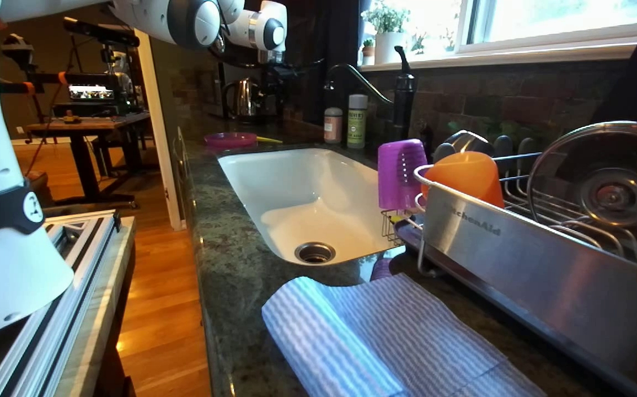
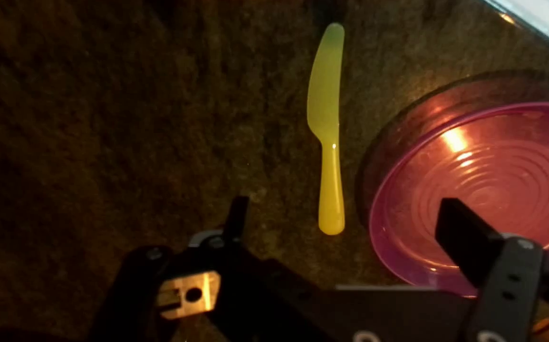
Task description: Put the knife on the plate
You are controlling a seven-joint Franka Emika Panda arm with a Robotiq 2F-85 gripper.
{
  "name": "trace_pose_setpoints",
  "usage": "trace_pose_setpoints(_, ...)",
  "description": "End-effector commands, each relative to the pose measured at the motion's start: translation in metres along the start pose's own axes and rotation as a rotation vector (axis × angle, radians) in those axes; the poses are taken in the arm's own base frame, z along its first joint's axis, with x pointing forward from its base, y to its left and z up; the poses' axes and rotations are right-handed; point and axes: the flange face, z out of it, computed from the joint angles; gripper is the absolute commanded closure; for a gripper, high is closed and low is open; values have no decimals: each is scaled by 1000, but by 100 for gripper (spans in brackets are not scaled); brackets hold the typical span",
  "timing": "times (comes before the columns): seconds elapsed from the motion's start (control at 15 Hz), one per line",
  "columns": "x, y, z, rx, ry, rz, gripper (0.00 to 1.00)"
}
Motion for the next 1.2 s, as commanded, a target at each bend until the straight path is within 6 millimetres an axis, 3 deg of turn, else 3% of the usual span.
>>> trace_pose_setpoints(0.0, -1, 1, -1, -1, 0, 2, 0)
trace_pose_setpoints(0.07, -3, 5, -1, -35, 12, -5, 0)
trace_pose_setpoints(0.6, -16, 7, 54, -77, 33, -131, 0)
trace_pose_setpoints(0.87, -10, 3, 74, -111, 77, -232, 0)
trace_pose_setpoints(1.13, 6, -3, 79, -117, 118, -341, 0)
